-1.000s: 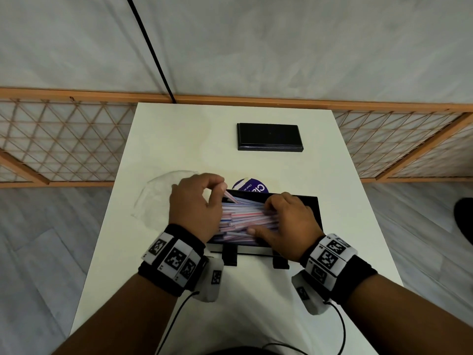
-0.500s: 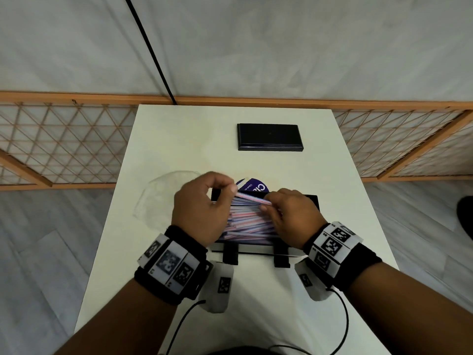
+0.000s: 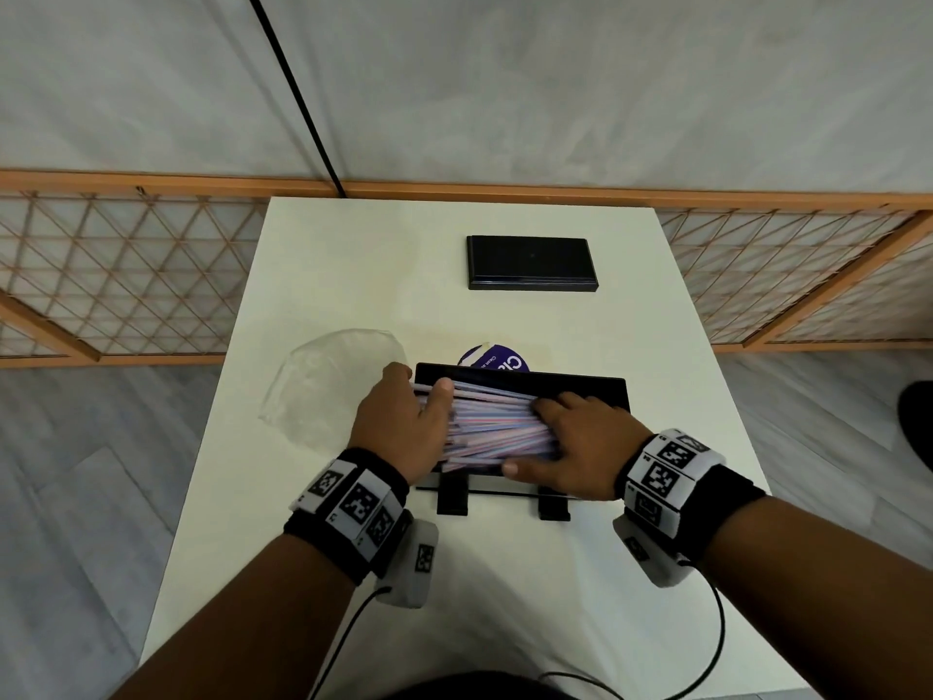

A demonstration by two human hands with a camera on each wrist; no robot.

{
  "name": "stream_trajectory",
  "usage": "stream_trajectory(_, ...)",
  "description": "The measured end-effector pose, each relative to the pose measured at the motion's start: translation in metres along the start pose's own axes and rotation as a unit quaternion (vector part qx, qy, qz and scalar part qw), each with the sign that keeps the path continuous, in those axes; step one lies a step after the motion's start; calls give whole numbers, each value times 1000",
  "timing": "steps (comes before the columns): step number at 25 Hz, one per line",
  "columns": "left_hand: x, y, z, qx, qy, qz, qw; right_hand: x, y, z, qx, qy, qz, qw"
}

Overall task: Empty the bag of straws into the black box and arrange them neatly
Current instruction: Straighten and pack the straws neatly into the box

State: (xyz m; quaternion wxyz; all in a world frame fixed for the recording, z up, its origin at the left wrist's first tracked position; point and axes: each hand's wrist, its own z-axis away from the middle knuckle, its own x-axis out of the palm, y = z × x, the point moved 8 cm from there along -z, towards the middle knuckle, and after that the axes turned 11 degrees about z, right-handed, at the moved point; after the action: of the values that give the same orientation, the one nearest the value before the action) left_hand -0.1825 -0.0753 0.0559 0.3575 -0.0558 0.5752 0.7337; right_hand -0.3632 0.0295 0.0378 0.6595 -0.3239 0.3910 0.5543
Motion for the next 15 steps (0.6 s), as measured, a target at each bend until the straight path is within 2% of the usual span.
stream_trajectory(4,11,-3,3,-32,-16,179,983,-1,2,-2,23,-1,43,999)
stream_trajectory(6,10,-1,-1,-9,2,190,982,3,-1,-5,33,-12,11,999)
stream_trajectory(8,1,-6,-9,7,59,197,979,7,-6,-7,31,-27,-16,999)
stream_trajectory(10,-5,-13,-15,-3,94,210,973,2,-12,-11,30,-18,-3,999)
stream_trajectory(15,3,-21,-15,-34,84,279,956,3,-33,-22,8,-8,-24,1000)
